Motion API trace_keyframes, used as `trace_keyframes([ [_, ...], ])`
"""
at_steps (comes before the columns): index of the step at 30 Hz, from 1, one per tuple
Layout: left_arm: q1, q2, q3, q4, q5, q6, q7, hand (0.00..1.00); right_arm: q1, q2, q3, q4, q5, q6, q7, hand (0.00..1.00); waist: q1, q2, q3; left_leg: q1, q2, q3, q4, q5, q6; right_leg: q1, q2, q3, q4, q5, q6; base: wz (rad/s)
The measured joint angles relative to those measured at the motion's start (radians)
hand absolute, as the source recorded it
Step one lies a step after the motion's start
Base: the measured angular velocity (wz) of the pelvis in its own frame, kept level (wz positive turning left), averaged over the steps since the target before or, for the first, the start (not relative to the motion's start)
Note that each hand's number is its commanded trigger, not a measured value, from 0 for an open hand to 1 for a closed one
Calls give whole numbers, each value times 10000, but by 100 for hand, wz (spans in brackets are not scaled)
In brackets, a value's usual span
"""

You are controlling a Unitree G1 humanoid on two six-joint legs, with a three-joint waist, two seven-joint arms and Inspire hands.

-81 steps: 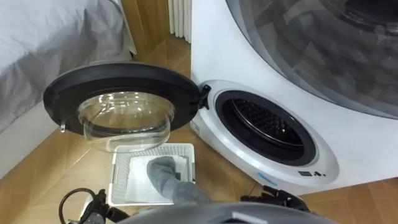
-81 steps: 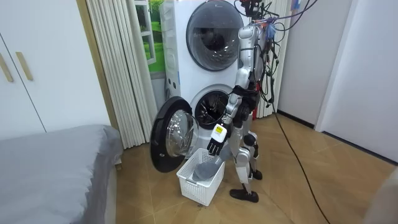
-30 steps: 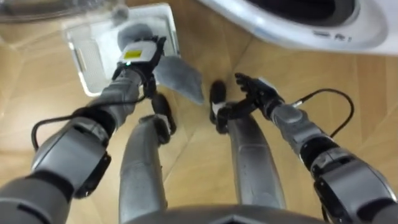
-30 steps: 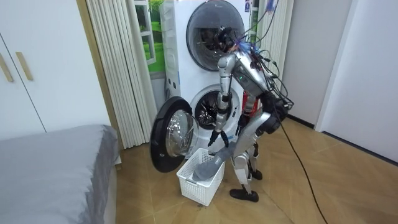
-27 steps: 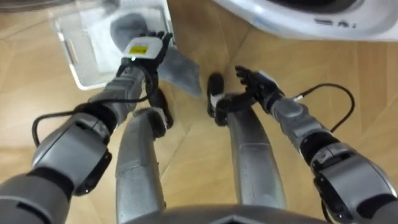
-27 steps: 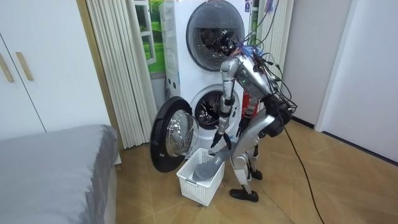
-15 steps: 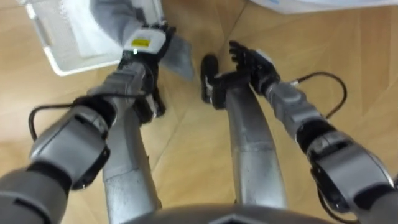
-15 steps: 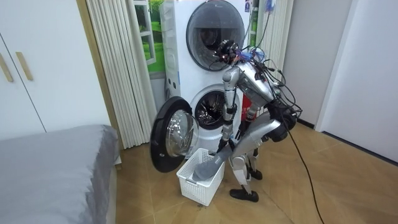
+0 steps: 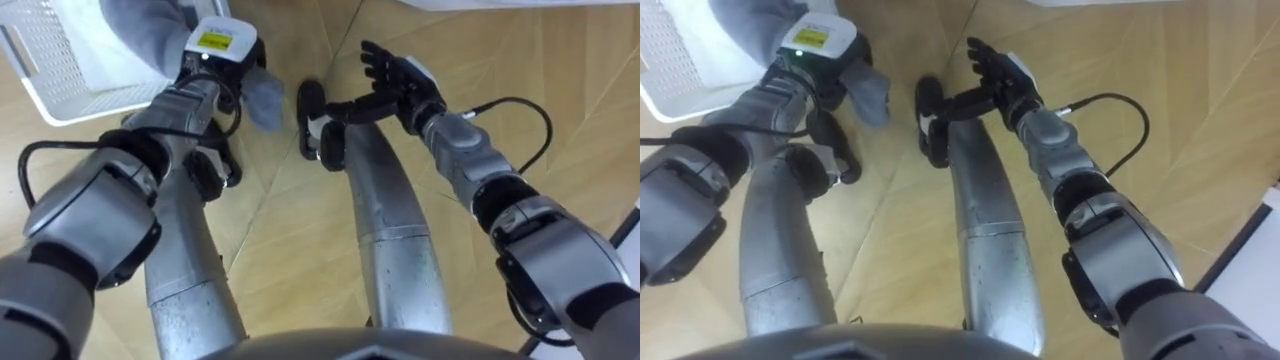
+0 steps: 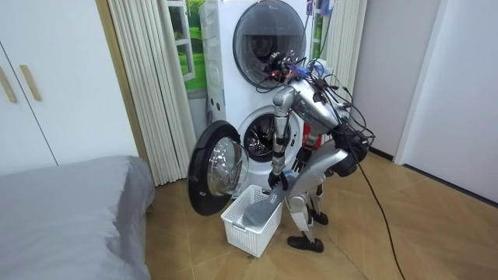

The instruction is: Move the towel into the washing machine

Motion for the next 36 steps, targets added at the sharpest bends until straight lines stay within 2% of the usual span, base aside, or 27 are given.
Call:
trace_keyframes([
  [4,275,-111,-31,-8,32,0,-125,100,100,17,-8,64,883,14,320,0,69,4,-4,204,10,-34,-125,1,-2,275,24,-82,-186,10,19,-1],
  [9,949,-257,-35,-162,45,54,-350,100,339,24,-84,558,1811,199,650,0,213,16,-12,984,-15,-3,-433,2,-4,1065,30,-116,-520,2,71,1],
  [11,1115,-314,-44,-205,44,59,-479,100,498,18,-90,680,1875,231,743,0,277,29,-30,1350,-113,8,-605,14,-21,1405,23,-112,-661,7,95,2],
  [12,1225,-348,-104,-230,38,59,-558,100,641,17,-90,729,1895,237,764,0,352,44,-85,1575,-149,26,-730,29,-38,1604,14,-87,-730,13,112,0],
  [15,1450,-396,-390,-231,42,75,-787,100,947,13,-77,749,2114,314,896,0,453,142,-171,2146,-230,60,-966,54,-65,2137,-18,-74,-902,8,141,2],
  [16,1487,-404,-384,-252,37,79,-823,100,999,14,-79,752,2145,313,911,0,458,159,-181,2272,-271,65,-1026,61,-74,2240,-21,-61,-916,-2,158,7],
  [19,1889,-587,-169,-230,10,80,-953,100,1319,-35,-105,762,1963,308,934,0,480,356,-285,3098,-334,141,-1459,140,-74,3028,-32,-85,-1296,22,209,0],
  [22,2113,-785,500,-171,-6,75,-943,100,1633,-79,-318,803,1672,308,998,0,588,376,-297,3954,-338,271,-1961,240,-94,3829,-37,-62,-1711,80,253,1],
  [26,2123,-732,667,-168,-33,23,-672,100,1797,-252,-172,923,1324,307,943,0,626,386,-293,4628,-483,302,-2316,301,-147,4461,-26,-70,-1959,98,267,0],
  [31,2156,-618,1033,-348,-975,-240,-381,100,1777,-420,-189,1153,760,305,618,0,801,441,-258,5303,-471,266,-2661,329,-181,5175,-2,-157,-2344,109,277,0],
  [33,2158,-603,1482,-770,-1811,-440,-232,100,1762,-491,-192,1149,583,298,545,0,1012,489,-242,5523,-494,238,-2808,340,-199,5390,-23,-192,-2472,110,285,2],
  [36,2198,-758,1763,-1358,-3223,-591,-343,100,1719,-479,-280,1124,336,294,631,0,1270,534,-228,5755,-482,281,-2943,349,-212,5613,-49,-221,-2580,101,301,2],
])
